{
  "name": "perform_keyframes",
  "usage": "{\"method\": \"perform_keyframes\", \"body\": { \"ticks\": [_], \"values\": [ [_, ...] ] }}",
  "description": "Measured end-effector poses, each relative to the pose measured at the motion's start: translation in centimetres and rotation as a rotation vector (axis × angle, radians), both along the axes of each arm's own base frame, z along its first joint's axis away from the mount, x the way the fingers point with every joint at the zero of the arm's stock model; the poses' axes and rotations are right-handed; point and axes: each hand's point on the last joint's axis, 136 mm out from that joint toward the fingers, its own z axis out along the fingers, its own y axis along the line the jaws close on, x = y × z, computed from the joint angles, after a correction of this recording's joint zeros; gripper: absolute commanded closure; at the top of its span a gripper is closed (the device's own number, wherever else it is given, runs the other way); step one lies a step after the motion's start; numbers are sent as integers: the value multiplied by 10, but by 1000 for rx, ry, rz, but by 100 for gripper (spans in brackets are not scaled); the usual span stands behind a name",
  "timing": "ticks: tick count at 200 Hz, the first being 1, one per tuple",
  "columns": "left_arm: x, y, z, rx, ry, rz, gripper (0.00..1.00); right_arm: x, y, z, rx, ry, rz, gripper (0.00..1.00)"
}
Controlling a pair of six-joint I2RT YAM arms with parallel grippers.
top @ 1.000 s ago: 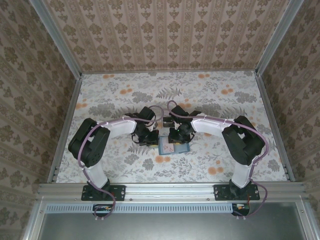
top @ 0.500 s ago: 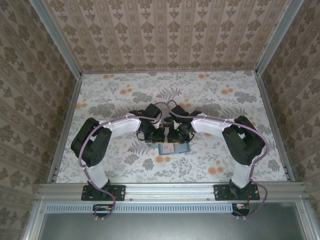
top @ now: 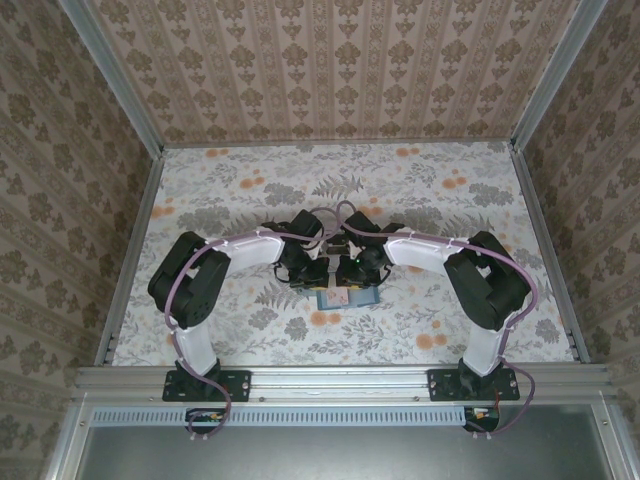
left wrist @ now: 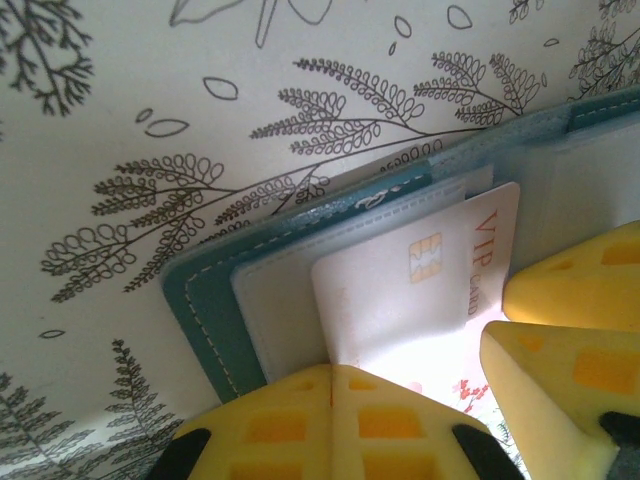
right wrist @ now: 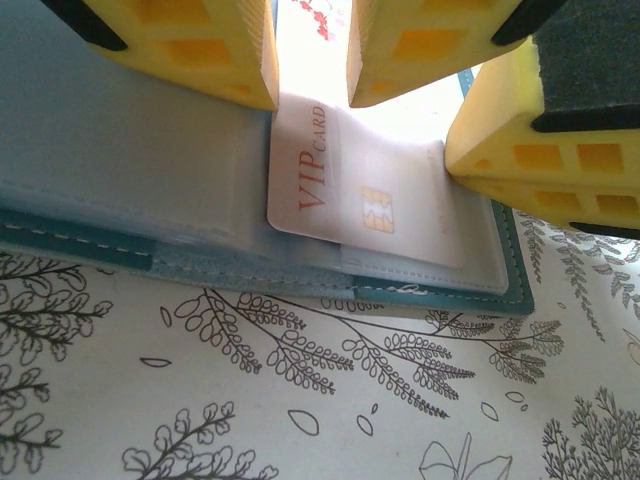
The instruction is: Take the credit cards out of the card holder
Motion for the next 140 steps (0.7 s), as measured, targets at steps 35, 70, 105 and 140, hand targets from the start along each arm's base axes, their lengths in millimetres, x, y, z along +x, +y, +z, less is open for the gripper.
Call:
{"method": "perform_keyframes", "body": {
  "ticks": [35, 70, 105, 140],
  "values": [
    [0, 1, 0, 3, -3, -4, 100, 0, -2, -1, -11, 0, 0, 71],
    [0, 1, 0, 3, -5, -8, 100, 0, -3, -5, -21, 0, 14, 70],
    [0, 1, 0, 2, -6, -9, 100, -1, -2, -5, -10, 6, 18, 70],
    [0, 1, -1, 3, -5, -9, 100, 0, 3, -4, 38, 19, 15, 71]
  ]
}}
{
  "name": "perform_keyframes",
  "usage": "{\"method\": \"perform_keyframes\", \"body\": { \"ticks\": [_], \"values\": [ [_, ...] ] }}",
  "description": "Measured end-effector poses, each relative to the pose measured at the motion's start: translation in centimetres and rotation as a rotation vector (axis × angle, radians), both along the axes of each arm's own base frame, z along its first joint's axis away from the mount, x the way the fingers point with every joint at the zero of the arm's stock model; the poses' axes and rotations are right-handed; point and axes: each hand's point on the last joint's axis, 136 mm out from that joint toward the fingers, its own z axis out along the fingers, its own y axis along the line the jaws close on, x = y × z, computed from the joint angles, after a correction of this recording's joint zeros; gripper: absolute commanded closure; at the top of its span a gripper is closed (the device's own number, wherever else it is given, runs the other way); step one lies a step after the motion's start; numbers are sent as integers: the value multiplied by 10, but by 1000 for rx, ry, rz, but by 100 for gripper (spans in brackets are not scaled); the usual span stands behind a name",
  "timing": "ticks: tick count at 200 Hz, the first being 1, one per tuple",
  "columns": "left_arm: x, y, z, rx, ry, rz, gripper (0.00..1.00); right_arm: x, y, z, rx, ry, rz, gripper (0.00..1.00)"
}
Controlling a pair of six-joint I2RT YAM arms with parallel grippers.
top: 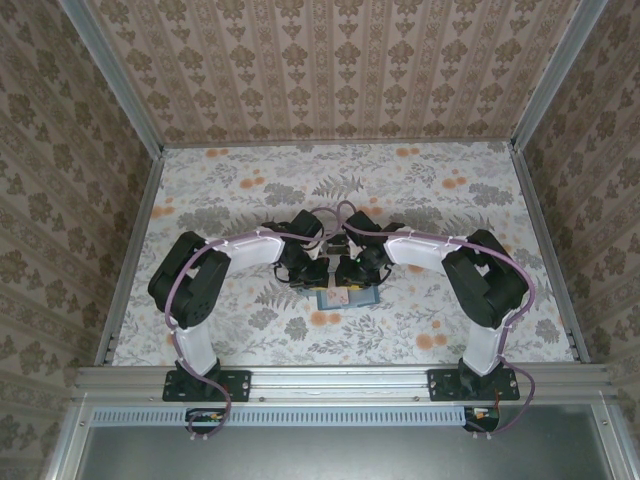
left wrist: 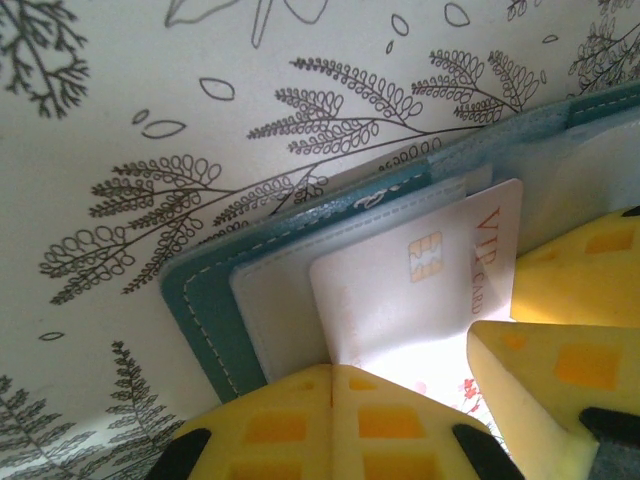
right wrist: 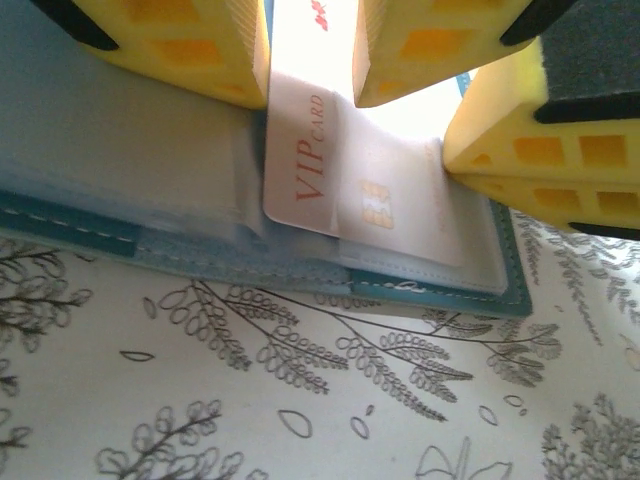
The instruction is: Take the credit cards out of the card holder
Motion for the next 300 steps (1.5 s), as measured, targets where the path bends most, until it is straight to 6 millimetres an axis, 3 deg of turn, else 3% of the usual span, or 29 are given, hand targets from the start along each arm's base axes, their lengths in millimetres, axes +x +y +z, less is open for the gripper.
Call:
{"method": "perform_keyframes", "body": {
  "ticks": [73, 185, 300],
  "values": [
    [0, 0, 0, 0, 1, 0, 100, -2, 1, 10, 116, 14, -44, 77],
    [0, 0, 0, 1, 1, 0, 100, -1, -4, 10, 135, 21, -59, 98],
    [1, 1, 0, -2, 2, 1, 100, 0, -45, 29, -84, -53, -20, 100]
  ]
}}
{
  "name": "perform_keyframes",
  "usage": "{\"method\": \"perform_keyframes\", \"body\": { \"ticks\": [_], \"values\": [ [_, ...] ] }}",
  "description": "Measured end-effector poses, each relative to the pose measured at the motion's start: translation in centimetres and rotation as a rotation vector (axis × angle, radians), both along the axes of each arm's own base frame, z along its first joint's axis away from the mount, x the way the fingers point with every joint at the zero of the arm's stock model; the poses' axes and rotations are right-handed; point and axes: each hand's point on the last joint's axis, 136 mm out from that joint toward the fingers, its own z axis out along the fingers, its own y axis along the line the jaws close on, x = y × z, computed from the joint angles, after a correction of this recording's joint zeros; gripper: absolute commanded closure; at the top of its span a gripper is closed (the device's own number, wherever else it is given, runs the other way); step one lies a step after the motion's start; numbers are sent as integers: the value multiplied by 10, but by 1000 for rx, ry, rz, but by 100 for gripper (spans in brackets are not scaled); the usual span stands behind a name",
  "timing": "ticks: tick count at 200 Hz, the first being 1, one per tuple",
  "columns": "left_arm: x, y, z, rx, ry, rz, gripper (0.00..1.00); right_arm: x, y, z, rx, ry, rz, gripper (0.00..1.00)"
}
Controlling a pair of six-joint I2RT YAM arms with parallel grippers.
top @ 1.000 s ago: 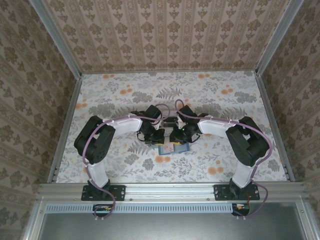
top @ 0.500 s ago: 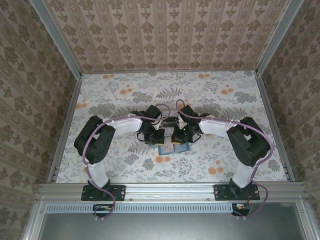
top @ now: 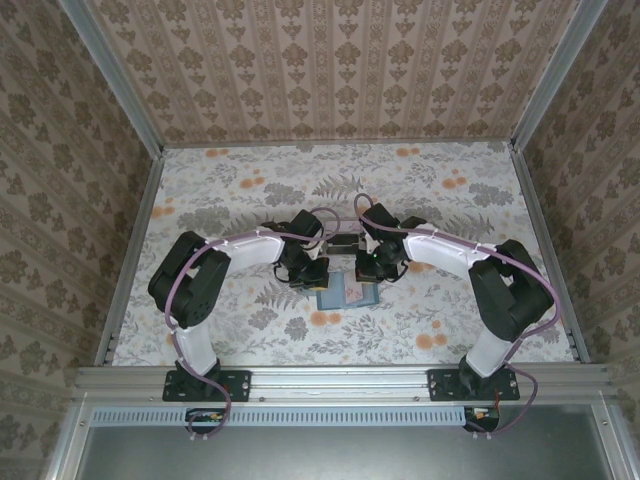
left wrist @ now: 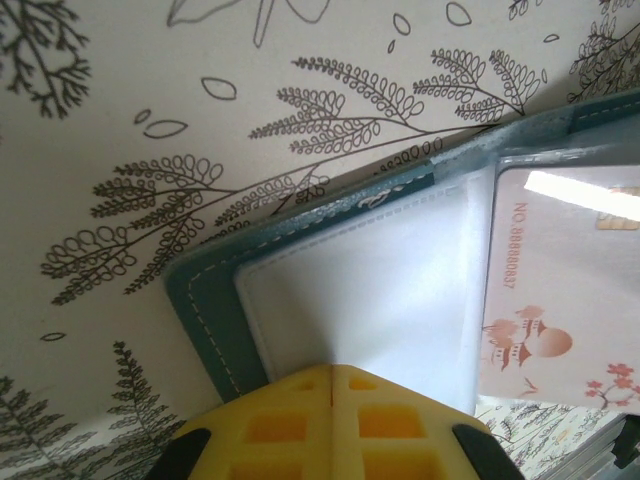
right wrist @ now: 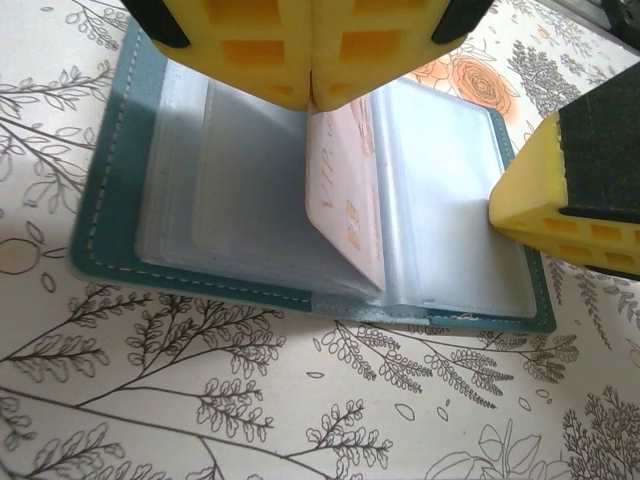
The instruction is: Take the credit cards out of the card holder
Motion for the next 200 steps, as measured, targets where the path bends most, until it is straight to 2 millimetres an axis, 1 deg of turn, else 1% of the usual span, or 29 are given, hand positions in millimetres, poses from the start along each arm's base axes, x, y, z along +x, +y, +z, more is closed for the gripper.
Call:
{"method": "perform_keyframes", "body": {
  "ticks": [25, 33, 40, 54, 70, 106, 116, 144, 200],
  "values": [
    [0, 0, 0, 0, 0, 0, 100, -1, 1, 2, -5, 1, 8, 97],
    [0, 0, 0, -1, 0, 0, 100, -2, 2, 2, -4, 0, 12, 95],
    [0, 0, 0, -1, 0, 0, 100, -2, 3, 2, -3, 0, 13, 92],
    [0, 0, 0, 0, 0, 0, 100, -3, 7, 4, 7, 0, 17, 88],
    [0, 0, 0, -1, 0, 0, 100, -5, 13, 5, 29, 6, 15, 87],
    [0, 0, 0, -1, 0, 0, 100, -7, 23, 6, 54, 9, 20, 91],
    [0, 0, 0, -1, 0, 0, 100, -7, 24, 6, 57, 11, 22, 93],
    [0, 0, 0, -2, 3, 0, 100, -7, 24, 5, 56, 15, 15, 97],
    [1, 1, 1, -5, 4, 1, 100, -5, 23, 8, 44, 4, 19, 99]
  ]
}}
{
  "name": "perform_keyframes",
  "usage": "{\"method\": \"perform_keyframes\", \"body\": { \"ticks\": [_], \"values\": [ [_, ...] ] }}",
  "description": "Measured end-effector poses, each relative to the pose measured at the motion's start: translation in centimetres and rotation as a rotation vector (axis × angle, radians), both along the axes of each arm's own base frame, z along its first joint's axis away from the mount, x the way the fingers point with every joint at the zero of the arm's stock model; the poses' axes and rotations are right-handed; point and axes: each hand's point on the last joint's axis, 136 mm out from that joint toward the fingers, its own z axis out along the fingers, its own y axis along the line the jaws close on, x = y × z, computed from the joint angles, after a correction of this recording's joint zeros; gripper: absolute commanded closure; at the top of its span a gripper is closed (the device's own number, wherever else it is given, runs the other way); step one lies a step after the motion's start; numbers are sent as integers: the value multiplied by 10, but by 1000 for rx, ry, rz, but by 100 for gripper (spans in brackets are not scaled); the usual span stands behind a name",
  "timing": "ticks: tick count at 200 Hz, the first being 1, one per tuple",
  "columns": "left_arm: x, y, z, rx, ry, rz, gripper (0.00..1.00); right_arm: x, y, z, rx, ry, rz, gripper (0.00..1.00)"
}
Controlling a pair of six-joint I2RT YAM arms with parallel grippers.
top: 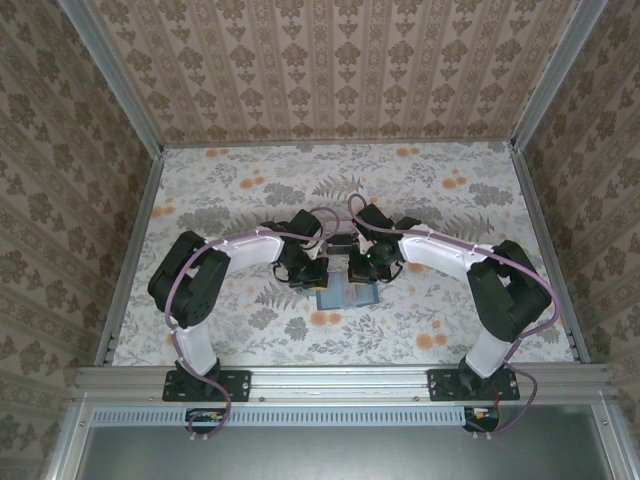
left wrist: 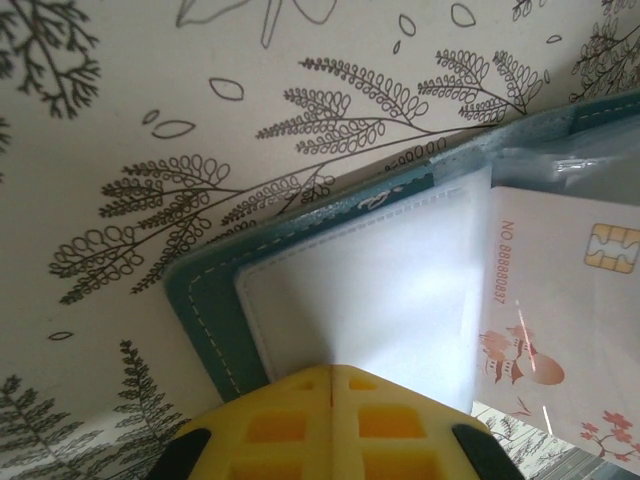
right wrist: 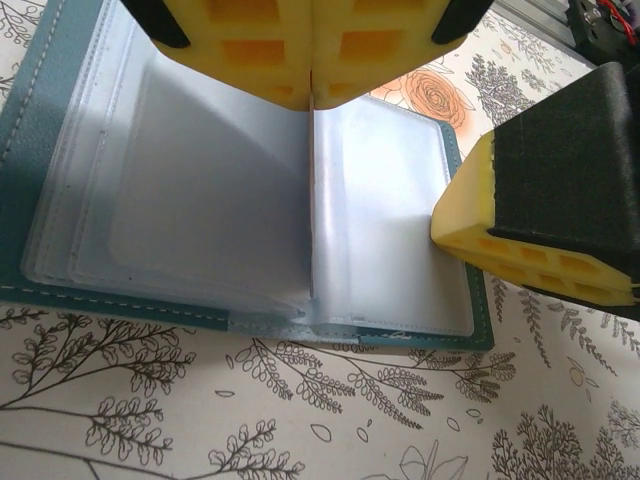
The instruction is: Take the credit cards out of the card holder
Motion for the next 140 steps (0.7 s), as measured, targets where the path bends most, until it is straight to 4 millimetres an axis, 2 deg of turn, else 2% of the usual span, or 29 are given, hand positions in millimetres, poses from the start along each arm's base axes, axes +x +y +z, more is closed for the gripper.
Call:
{"method": "perform_keyframes", "body": {
  "ticks": [41, 68, 97, 122, 140],
  "values": [
    [0, 2, 3, 4, -5, 2, 97, 7, -2, 17, -6, -44, 40, 100],
    [6, 4, 15, -9, -37, 18, 96, 13, -4, 31, -21, -105, 122, 100],
    [14, 14, 27, -26, -80, 51, 95, 20, -6, 48, -60, -197, 282, 100],
    [15, 29, 26, -6, -92, 85, 95, 27, -7, 59, -104, -280, 465, 100],
    [13, 39, 23, 10, -92, 106, 95, 35, -7, 57, -150, -329, 624, 100]
  ]
}}
